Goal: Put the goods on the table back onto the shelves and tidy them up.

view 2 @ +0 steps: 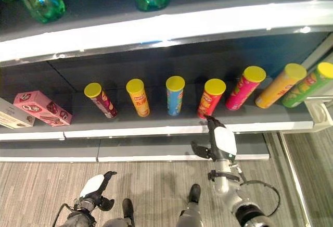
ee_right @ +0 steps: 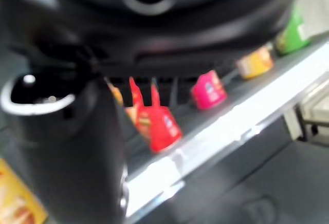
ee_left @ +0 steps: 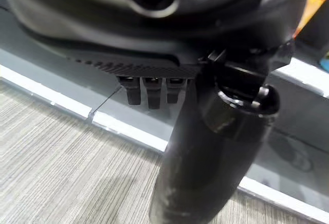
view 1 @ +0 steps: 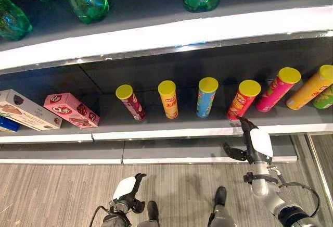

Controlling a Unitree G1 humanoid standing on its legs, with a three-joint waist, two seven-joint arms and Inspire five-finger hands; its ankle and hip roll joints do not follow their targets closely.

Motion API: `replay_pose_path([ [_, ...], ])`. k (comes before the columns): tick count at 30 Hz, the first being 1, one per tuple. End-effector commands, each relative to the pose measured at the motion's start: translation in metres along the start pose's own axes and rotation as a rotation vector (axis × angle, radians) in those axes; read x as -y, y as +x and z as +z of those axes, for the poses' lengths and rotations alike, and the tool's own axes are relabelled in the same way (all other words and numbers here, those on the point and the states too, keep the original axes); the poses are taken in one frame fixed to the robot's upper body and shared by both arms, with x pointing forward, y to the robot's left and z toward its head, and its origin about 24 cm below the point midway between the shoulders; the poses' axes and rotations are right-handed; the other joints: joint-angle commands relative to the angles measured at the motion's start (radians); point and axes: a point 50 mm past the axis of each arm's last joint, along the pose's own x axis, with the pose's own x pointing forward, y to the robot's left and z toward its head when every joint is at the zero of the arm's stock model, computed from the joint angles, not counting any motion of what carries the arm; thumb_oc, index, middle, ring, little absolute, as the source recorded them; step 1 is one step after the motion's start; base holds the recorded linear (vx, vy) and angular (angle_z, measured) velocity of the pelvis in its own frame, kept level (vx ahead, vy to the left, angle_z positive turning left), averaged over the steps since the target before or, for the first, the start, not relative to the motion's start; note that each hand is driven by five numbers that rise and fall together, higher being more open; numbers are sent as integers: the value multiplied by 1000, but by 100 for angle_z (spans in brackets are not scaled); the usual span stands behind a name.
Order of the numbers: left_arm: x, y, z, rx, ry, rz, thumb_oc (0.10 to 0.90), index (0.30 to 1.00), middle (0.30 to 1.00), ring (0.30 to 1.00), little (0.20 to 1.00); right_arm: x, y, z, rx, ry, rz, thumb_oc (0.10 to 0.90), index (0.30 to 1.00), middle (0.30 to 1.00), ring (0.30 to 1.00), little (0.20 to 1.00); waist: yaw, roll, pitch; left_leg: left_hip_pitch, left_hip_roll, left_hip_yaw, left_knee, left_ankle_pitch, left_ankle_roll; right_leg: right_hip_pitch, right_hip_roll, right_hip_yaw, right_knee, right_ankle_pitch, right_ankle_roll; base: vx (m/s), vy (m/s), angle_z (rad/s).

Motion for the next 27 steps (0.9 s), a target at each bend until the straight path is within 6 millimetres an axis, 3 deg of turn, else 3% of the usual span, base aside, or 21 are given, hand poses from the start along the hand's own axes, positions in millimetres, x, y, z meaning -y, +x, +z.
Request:
replay_pose_path([
  [1, -28, 9, -4, 36, 45, 80, 800, 900, 900, 900, 900, 14, 31, 38, 139, 91, -146, 800, 900, 900, 900, 900, 34, -24, -16, 80, 70, -4, 3, -43, -67, -24, -60, 44, 199, -141, 39, -14, -35, 2],
  [12, -34, 12, -1, 58, 52, 99, 800, 900, 900, 900, 900, 18, 49, 51, 178, 77, -180, 800, 900, 900, 900, 900, 43, -7, 9, 60, 92, -2, 3, -24, -68, -83, -42, 40, 274, -172, 21, -11, -20, 1],
  [27, -37, 10, -5, 51, 51, 111, 800, 900, 900, 900, 900, 6, 40, 50, 149, 106, -154, 800, 900, 900, 900, 900, 49, -3, 0, 58, 91, -9, 3, -32, -66, -101, -45, 26, 297, -174, 23, -1, -2, 2],
])
